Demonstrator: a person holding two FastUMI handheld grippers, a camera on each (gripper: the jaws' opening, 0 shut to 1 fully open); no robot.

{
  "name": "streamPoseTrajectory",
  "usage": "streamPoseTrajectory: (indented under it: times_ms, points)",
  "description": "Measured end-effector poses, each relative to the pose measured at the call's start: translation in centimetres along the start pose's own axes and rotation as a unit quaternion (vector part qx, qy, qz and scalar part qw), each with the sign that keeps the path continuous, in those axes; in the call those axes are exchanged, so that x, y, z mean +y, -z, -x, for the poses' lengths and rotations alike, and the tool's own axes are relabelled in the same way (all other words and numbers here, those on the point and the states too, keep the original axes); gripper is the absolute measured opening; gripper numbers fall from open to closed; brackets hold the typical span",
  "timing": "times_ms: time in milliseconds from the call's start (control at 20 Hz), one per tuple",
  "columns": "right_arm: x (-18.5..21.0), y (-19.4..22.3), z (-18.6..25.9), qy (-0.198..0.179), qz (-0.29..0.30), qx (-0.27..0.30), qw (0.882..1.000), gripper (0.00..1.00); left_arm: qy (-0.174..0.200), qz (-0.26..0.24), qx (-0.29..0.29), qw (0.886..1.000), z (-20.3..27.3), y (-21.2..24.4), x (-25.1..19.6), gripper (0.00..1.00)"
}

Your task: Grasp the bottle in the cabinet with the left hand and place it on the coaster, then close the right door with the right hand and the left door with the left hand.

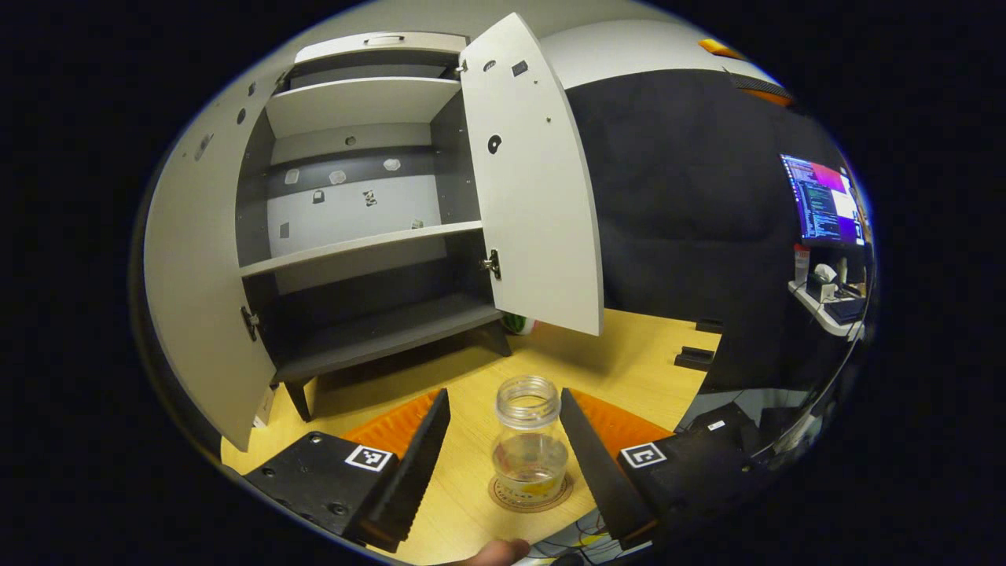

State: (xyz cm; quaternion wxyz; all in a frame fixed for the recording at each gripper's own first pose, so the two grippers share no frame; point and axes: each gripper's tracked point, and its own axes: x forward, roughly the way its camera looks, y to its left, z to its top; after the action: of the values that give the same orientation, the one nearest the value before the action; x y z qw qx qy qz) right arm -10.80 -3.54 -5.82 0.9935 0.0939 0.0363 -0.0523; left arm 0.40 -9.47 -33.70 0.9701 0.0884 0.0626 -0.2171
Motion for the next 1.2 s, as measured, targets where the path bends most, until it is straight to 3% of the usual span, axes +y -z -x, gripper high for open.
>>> streamPoseTrajectory:
  times_ms: [200, 450, 700, 950, 1050, 1100, 1200]
  points:
    - [-0.5, -0.7, -1.1, 0.005, 0.022, 0.0, 1.0, 0.98, 0.014, 0.024, -0.02, 0.999, 2.3, -3.9, 0.4, 0.9]
    - [0.3, -0.9, -3.6, -0.007, -0.002, 0.008, 1.0, 0.98, 0.016, 0.043, -0.036, 0.998, 6.0, -8.6, 1.9, 0.9]
    - [-1.4, -1.3, -8.3, 0.003, 0.03, 0.002, 1.0, 0.98, -0.015, 0.055, -0.035, 0.998, 10.1, -12.7, 5.9, 0.9]
    - [-2.8, -2.8, -14.6, 0.007, 0.044, -0.005, 0.999, 0.98, -0.07, 0.066, -0.019, 0.995, 14.0, -14.8, 11.8, 0.9]
    - [-4.0, -3.2, -17.3, 0.021, 0.045, -0.007, 0.999, 0.98, -0.09, 0.095, -0.012, 0.991, 15.5, -14.3, 14.5, 0.89]
    - [-4.7, -2.9, -18.7, 0.03, 0.045, 0.0, 0.999, 0.93, -0.1, 0.102, -0.007, 0.99, 16.2, -13.7, 15.8, 0.9]
    - [-6.5, -2.0, -21.6, 0.045, 0.061, 0.02, 0.997, 0.98, -0.122, 0.107, -0.009, 0.987, 17.2, -13.2, 18.4, 0.9]
